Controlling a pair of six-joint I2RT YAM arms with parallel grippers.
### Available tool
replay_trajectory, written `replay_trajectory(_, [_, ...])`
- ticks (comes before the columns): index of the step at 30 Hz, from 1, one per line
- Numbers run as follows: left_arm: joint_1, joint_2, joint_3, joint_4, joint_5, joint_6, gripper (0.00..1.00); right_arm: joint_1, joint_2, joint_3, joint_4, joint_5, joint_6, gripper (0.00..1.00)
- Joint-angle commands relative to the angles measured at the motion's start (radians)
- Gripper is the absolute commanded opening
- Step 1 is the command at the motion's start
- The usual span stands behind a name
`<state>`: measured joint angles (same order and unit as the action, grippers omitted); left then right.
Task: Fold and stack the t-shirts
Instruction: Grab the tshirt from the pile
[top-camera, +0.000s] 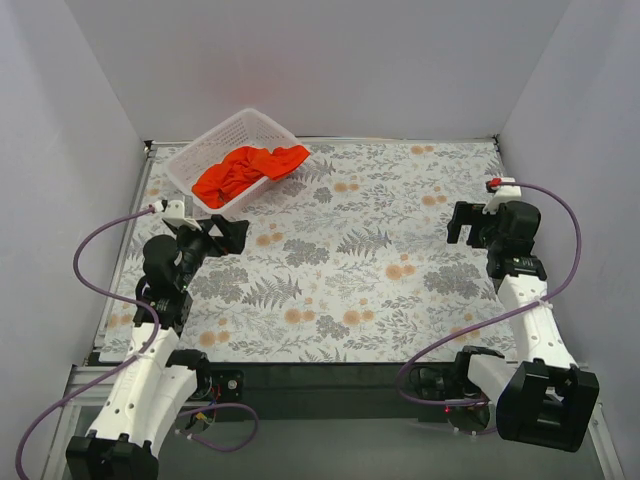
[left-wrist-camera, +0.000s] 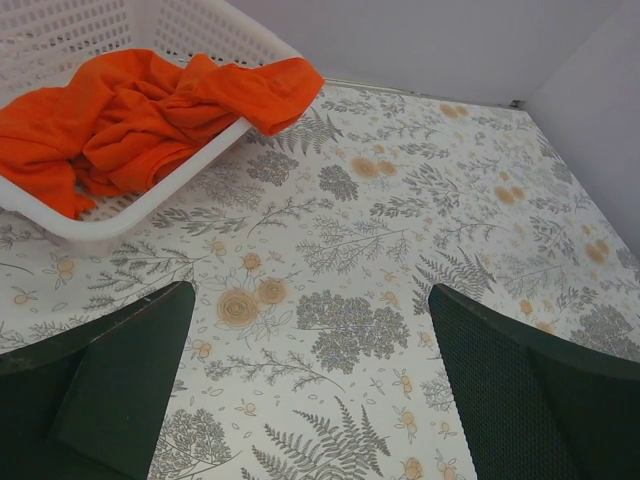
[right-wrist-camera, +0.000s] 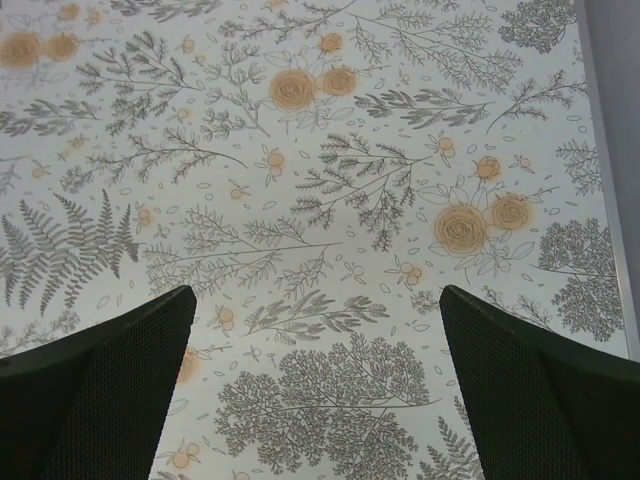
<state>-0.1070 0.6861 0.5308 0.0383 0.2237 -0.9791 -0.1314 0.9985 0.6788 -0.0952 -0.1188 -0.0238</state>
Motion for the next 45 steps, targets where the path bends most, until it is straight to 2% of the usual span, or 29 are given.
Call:
replay_trajectory(1, [0.001,0.024,0.008,0.022,0.028,0.028,0.98,-0.002,0.032,0.067,0.065,-0.051,0.055,0.99])
replay_trajectory(4, [0.001,0.065,0.026,0.009,0.048,0.014,0.98,-0.001,0.023,0.051,0.052,-0.284,-0.094,0.98])
replay_trajectory(5, [0.001,0.079,0.037,0.008,0.058,0.008,0.98,0.001,0.016,0.038,0.054,-0.473,-0.155,0.99])
replay_trajectory(6, [0.001,0.110,0.044,0.005,0.059,-0.015,0.98,0.001,0.000,0.012,0.048,-0.564,-0.280,0.98])
replay_trajectory(11, [0.001,0.285,0.179,-0.034,0.123,-0.125,0.98,0.001,-0.011,-0.008,-0.041,-0.780,-0.396,0.98])
replay_trajectory(14, [0.001,0.485,0.342,-0.138,0.157,-0.211,0.97,0.001,-0.009,-0.018,-0.043,-0.798,-0.396,0.98])
replay_trajectory(15, [0.001,0.545,0.432,-0.181,0.146,-0.230,0.95,0.003,-0.009,-0.016,-0.043,-0.798,-0.395,0.98])
replay_trajectory(17, [0.001,0.697,0.509,-0.222,0.117,-0.285,0.90,0.001,-0.008,-0.012,-0.044,-0.805,-0.389,0.98])
replay_trajectory(18, [0.001,0.740,0.552,-0.244,0.099,-0.305,0.83,0.001,-0.009,-0.012,-0.046,-0.805,-0.386,0.98])
replay_trajectory(19, [0.001,0.783,0.621,-0.259,0.030,-0.329,0.82,0.001,-0.011,-0.012,-0.049,-0.808,-0.386,0.98])
replay_trajectory(22, [0.000,0.955,0.728,-0.297,-0.030,-0.404,0.70,0.001,-0.020,-0.015,-0.051,-0.814,-0.386,0.98])
replay_trajectory(25, [-0.003,1.099,0.924,-0.389,-0.102,-0.480,0.70,0.001,-0.023,-0.012,-0.054,-0.821,-0.384,0.98])
replay_trajectory(27, [-0.005,1.171,0.969,-0.422,-0.133,-0.535,0.70,0.003,-0.020,-0.009,-0.057,-0.825,-0.381,0.98])
replay_trajectory(41, [-0.007,1.389,1.156,-0.388,-0.179,-0.607,0.64,0.004,-0.020,-0.012,-0.063,-0.837,-0.386,0.98])
replay_trajectory(45, [-0.007,1.448,1.202,-0.399,-0.158,-0.593,0.56,0.004,-0.020,-0.012,-0.066,-0.834,-0.390,0.98])
